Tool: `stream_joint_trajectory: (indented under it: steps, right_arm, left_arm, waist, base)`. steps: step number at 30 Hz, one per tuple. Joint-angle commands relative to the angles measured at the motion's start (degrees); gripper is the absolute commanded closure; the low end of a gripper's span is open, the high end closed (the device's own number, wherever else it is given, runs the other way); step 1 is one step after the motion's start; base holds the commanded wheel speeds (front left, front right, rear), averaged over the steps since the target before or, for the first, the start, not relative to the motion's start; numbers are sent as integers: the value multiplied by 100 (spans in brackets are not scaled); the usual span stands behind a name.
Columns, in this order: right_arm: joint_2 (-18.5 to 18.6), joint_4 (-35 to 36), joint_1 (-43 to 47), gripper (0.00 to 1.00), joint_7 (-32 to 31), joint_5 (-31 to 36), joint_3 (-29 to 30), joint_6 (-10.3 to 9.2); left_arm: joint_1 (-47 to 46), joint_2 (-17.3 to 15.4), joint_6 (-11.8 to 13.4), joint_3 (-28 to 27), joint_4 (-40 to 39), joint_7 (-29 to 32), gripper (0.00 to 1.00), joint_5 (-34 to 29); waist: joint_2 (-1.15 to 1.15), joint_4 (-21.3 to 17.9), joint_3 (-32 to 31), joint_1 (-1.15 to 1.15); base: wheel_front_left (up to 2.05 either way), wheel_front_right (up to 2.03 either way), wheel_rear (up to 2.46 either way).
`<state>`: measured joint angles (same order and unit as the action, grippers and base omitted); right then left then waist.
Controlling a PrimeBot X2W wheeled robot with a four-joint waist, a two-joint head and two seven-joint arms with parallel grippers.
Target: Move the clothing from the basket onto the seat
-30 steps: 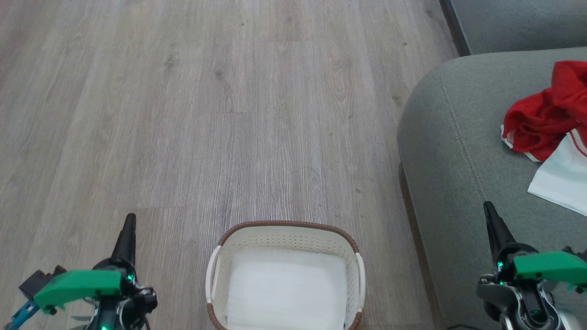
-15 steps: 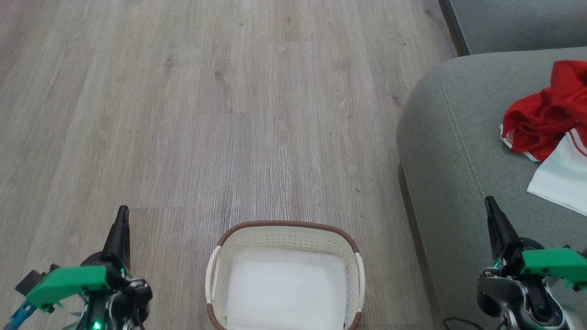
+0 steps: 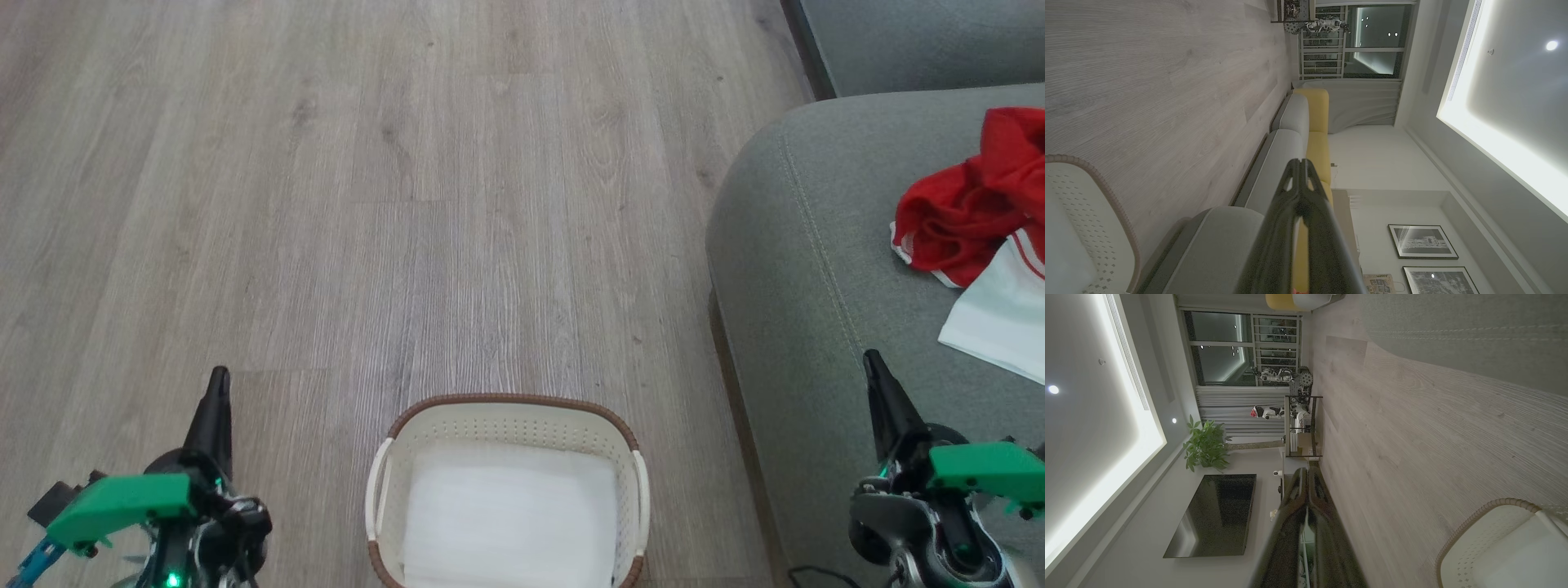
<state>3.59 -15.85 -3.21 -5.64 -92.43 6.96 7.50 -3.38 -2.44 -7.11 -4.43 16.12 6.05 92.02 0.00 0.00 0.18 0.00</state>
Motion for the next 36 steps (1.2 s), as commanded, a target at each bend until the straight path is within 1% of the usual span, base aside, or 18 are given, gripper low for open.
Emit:
stream_joint_trajectory:
  steps: [1,36]
  right_arm:
    - [-31,185,-292,100,-43,-16,-96,-1]
    - [-47,184,-294,100,-61,3,-73,-1]
  left_arm:
    - [-282,-43,-37,-210,-206,45,100,14]
    - [-281,-43,-37,-209,-207,44,100,15]
  waist:
    - [0,0,0,0]
    - [0,0,0,0]
  base:
    - [0,0,0]
    - [0,0,0]
